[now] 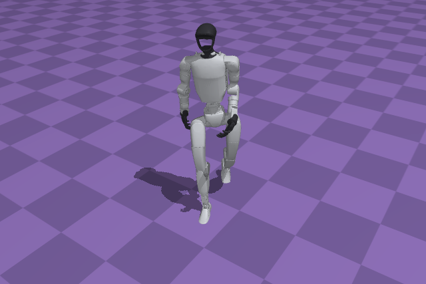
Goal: Walk run
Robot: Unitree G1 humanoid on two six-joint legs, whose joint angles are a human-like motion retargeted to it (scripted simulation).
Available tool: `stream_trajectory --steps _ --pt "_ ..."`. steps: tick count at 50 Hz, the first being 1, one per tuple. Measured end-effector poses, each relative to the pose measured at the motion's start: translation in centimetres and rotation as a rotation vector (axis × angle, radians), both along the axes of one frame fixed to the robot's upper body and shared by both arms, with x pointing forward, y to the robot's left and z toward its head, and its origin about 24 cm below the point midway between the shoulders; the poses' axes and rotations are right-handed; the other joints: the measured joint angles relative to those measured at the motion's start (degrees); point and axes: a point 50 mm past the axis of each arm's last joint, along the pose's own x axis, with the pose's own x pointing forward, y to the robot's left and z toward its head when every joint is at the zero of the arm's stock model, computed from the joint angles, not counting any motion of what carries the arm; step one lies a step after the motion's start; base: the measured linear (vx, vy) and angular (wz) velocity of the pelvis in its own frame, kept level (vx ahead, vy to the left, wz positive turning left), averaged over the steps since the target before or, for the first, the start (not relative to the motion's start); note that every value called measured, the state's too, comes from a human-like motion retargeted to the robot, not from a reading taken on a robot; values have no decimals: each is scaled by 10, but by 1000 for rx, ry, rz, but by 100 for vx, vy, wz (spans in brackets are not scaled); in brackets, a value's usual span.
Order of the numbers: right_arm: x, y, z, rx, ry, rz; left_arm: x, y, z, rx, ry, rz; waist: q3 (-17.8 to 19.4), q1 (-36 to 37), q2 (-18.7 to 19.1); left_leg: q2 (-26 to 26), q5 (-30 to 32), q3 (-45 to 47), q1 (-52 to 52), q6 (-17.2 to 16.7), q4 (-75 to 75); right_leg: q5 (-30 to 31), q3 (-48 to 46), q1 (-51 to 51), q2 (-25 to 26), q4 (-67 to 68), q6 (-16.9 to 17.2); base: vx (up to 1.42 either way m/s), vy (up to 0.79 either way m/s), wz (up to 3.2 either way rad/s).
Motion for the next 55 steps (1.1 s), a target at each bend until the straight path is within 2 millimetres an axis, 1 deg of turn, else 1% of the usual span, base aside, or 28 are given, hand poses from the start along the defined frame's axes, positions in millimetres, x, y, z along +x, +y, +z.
stream_trajectory --steps 2,3,4,5,6,8,10,12,15,18,20,23,24,25,27,28,30,32,33,35,37,40,43,45,47,50,53,55 --pt "28 -1 -4 3 -78 27 4 4 4 17 -30 -15 -2 -9 -13 7 41 16 -41 -27 94 -25 0 20 -8 2 -10 54 -25 54" --pt "43 -1 -6 7 -120 36 7 6 6 26 -45 -33 -3 -14 -17 9 59 12 -63 -29 139 -35 -11 30 -10 2 -16 53 -24 85" --pt "58 -1 -7 12 -165 45 10 6 7 34 -55 -52 -3 -16 -21 15 47 10 -86 -22 176 -44 -20 40 -10 0 -21 62 -27 86" --pt "75 -2 -8 17 -210 53 14 7 8 43 -64 -70 -2 -17 -25 21 21 9 -110 -9 210 -52 -29 50 -9 -2 -25 60 -26 61" --pt "91 -2 -8 23 -258 63 17 7 9 50 -68 -74 0 -14 -27 29 -5 17 -131 11 228 -59 -34 58 -5 -4 -26 51 -23 42" --pt "123 1 -6 36 -360 74 21 7 12 60 -76 -60 5 -8 -33 41 -47 37 -170 51 243 -70 -40 74 2 -6 -29 47 -19 12" --pt "155 5 -2 56 -470 70 23 7 14 59 -87 -25 11 7 -39 48 -96 65 -203 78 229 -78 -33 87 11 -6 -32 43 -15 -34" --pt "185 8 4 83 -582 50 23 5 15 43 -96 -6 19 28 -39 47 -135 77 -230 79 181 -89 -24 98 26 -4 -34 38 -11 -48" --pt "223 11 17 118 -726 19 21 2 15 17 -95 -1 30 46 -37 50 -154 104 -260 82 78 -104 -26 121 46 -7 -33 55 -12 -9" --pt "251 11 30 144 -839 10 19 3 14 9 -85 9 42 59 -26 55 -161 158 -276 101 -45 -122 -35 146 75 -9 -34 54 -10 1" --pt "262 11 37 154 -890 23 17 5 12 9 -73 20 48 72 -28 40 -176 187 -285 109 -119 -133 -39 164 81 -10 -33 60 -9 -23" --pt "270 9 42 152 -924 46 15 8 12 18 -69 27 48 80 -40 4 -198 219 -292 107 -214 -150 -53 183 79 -6 -33 44 -8 0" --pt "269 9 41 150 -921 56 15 9 12 21 -68 29 48 81 -43 -1 -195 228 -290 117 -231 -154 -52 189 81 -2 -35 69 -6 13" --pt "267 9 40 147 -914 67 14 10 12 24 -66 32 48 84 -46 -4 -188 235 -286 130 -241 -158 -50 195 84 2 -37 80 -5 -14" --pt "257 10 34 142 -872 90 13 13 11 28 -61 43 45 96 -52 5 -151 250 -281 169 -217 -156 -47 206 86 13 -35 75 -4 -51" --pt "249 11 30 140 -840 103 13 15 11 30 -59 53 43 106 -57 11 -138 258 -278 174 -208 -150 -37 211 86 21 -32 81 -1 -82" --pt "226 11 19 135 -749 127 12 20 10 34 -52 73 36 124 -65 19 -93 288 -263 179 -207 -125 -29 221 84 36 -24 93 2 -70" --pt "196 11 8 119 -635 150 12 23 9 32 -44 97 25 124 -77 9 -111 284 -248 192 -207 -70 -45 223 69 60 -8 73 2 0" --pt "179 11 3 111 -574 165 13 24 9 29 -39 113 21 120 -82 7 -124 275 -241 188 -205 -28 -49 221 64 78 -1 75 2 20" --pt "142 13 -6 95 -452 202 18 28 9 25 -33 146 23 118 -81 12 -143 270 -222 185 -205 77 -46 215 64 125 16 88 2 24" --pt "105 12 -10 81 -347 233 25 30 13 31 -51 159 30 108 -63 23 -161 242 -202 189 -205 161 -62 198 69 191 23 71 0 68" --pt "56 6 -9 76 -190 278 38 30 22 52 -103 155 33 107 -34 44 -189 219 -177 191 -202 233 -103 155 65 309 8 78 5 32" --pt "17 3 -5 61 -65 278 53 30 30 64 -137 138 35 101 -12 53 -210 203 -159 190 -198 126 -73 91 66 384 21 57 6 34" --pt "-4 5 -2 57 -17 234 61 29 34 75 -156 127 40 91 -2 51 -219 186 -143 189 -199 65 -50 52 65 399 28 56 3 79" --pt "-20 11 1 70 16 165 66 29 39 91 -177 118 45 77 1 45 -227 166 -129 188 -199 15 -33 20 57 379 28 53 -1 93" --pt "-39 19 4 90 57 65 68 29 43 107 -203 107 48 52 -2 26 -243 142 -106 189 -201 -13 -28 -12 20 295 41 59 -4 88" --pt "-46 23 6 91 78 -1 65 31 42 108 -205 91 52 29 -15 -1 -259 121 -73 189 -204 -15 -23 -34 -25 188 53 51 -5 80" --pt "-45 25 6 92 83 -21 61 31 38 104 -191 85 57 13 -21 -14 -269 105 -48 186 -207 -26 -6 -50 -38 123 59 70 -12 87"
